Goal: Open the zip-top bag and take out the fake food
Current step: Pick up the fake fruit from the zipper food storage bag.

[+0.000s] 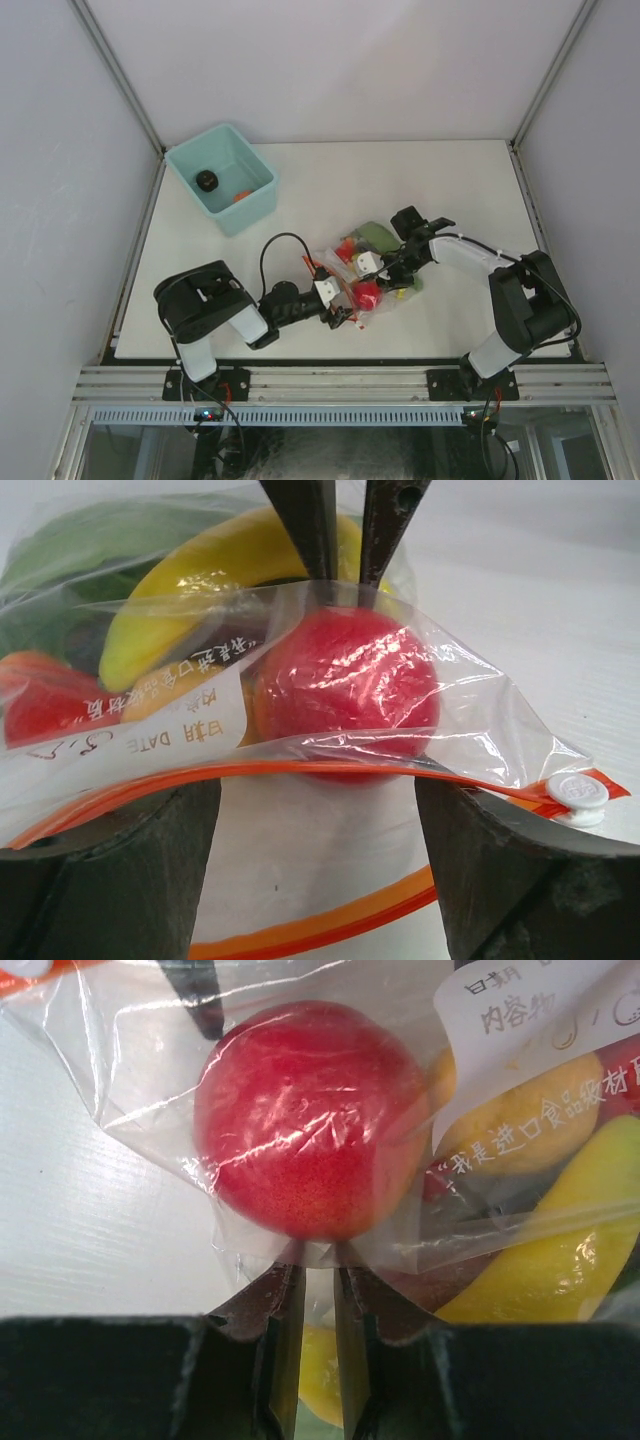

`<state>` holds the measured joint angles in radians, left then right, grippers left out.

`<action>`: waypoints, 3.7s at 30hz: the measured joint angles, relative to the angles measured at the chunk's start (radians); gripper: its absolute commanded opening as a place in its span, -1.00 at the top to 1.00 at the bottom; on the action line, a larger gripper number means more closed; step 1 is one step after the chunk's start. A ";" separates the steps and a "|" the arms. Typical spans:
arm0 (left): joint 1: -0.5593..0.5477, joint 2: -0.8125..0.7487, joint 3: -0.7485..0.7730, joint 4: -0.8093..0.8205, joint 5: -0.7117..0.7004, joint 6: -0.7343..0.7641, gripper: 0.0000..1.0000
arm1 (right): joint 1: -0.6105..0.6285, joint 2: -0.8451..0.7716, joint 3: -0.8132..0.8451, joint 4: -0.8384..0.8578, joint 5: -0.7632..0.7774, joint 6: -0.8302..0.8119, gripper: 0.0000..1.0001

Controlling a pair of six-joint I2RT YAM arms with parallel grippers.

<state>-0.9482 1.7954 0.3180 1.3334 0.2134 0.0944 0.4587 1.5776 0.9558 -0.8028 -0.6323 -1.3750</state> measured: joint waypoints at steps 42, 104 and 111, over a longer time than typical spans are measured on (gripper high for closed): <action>-0.037 0.087 0.069 0.055 -0.112 -0.042 0.41 | 0.060 0.057 0.114 -0.044 -0.049 0.201 0.82; 0.021 -0.079 -0.024 -0.090 -0.254 -0.256 0.15 | 0.051 0.073 0.114 -0.007 0.044 0.267 0.80; 0.037 -0.195 -0.032 -0.197 -0.254 -0.354 0.30 | 0.051 0.073 0.114 0.000 0.056 0.277 0.81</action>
<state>-0.9108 1.6001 0.2859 1.1362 -0.0406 -0.2592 0.5102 1.6508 1.0698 -0.8032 -0.5758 -1.0981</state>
